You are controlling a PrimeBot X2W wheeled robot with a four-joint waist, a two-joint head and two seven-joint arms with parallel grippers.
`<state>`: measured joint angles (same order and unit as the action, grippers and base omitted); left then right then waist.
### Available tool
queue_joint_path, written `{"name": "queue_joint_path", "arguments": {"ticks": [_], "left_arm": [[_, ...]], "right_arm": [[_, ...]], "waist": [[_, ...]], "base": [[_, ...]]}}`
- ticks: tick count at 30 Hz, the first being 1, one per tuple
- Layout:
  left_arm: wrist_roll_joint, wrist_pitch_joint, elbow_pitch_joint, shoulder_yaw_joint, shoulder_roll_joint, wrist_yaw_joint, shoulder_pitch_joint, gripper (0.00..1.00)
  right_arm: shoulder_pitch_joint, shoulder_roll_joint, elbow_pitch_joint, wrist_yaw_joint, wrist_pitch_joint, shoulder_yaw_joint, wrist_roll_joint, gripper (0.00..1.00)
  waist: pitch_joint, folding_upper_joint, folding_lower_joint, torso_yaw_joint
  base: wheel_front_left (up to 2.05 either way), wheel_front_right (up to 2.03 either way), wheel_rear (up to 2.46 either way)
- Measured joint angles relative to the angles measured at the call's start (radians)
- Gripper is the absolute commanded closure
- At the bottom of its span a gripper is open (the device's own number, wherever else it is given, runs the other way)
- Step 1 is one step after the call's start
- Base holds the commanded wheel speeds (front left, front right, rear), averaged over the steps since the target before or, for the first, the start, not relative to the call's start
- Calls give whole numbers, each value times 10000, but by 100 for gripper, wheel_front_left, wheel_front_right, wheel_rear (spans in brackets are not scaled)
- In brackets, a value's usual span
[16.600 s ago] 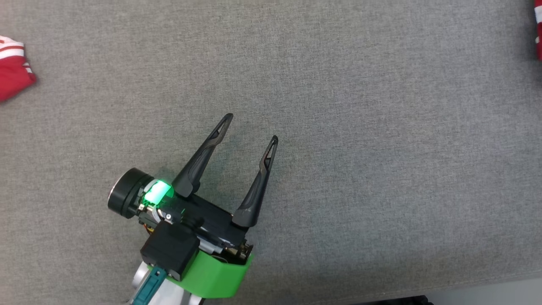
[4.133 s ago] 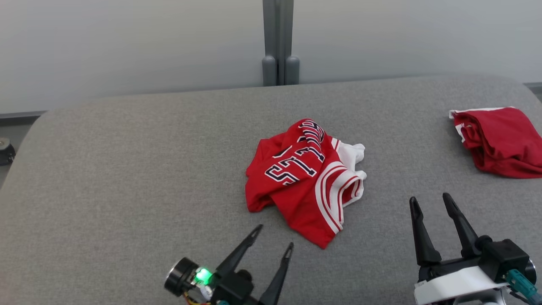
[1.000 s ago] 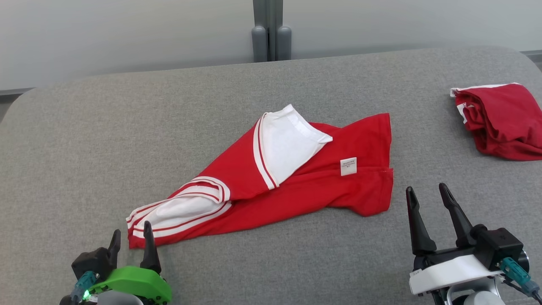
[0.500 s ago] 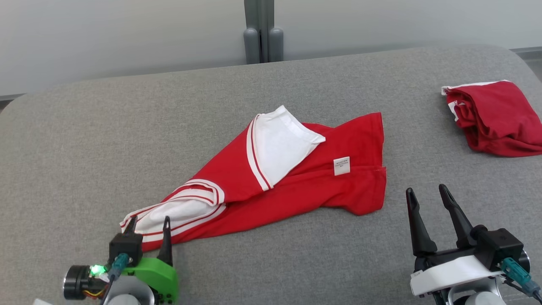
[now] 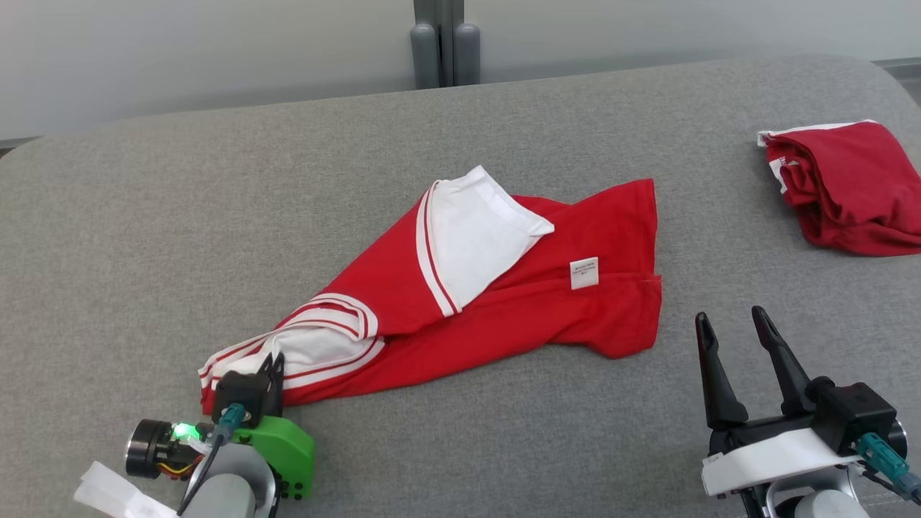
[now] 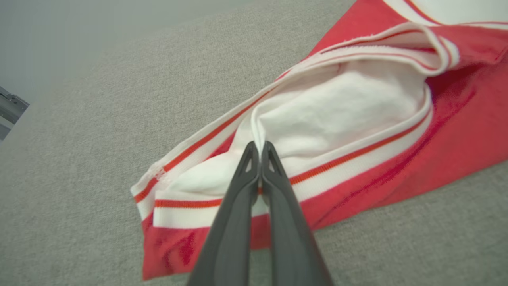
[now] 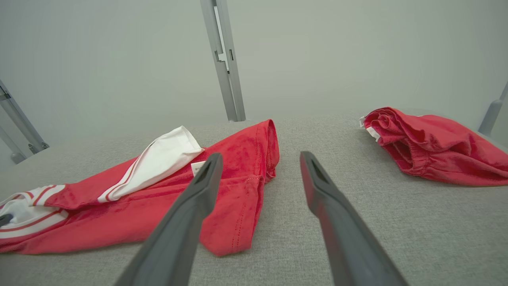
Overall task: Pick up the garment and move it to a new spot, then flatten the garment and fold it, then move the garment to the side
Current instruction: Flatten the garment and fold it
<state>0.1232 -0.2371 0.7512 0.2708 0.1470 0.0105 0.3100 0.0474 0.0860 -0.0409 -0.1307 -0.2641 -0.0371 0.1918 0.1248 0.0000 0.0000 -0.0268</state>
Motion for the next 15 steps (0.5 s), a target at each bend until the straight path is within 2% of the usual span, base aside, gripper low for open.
{"name": "queue_joint_path", "arguments": {"ticks": [5, 9, 15], "left_arm": [[-295, -211, -1072, 253, -107, 426, -381, 100], [-520, -242, -2332, 451, -111, 606, -1148, 100], [-581, -253, -3310, 811, -157, 591, -2184, 100]], "right_arm": [[0, -17, 8, 0, 0, -15, 0, 0], [0, -13, 8, 0, 0, -10, 2, 0], [-2, 59, -8, 0, 0, -73, 0, 0]], "waist": [[54, 0, 0, 211], [95, 0, 0, 425], [150, 0, 0, 741]], "base": [[0, 0, 0], [0, 0, 0], [0, 0, 0]]}}
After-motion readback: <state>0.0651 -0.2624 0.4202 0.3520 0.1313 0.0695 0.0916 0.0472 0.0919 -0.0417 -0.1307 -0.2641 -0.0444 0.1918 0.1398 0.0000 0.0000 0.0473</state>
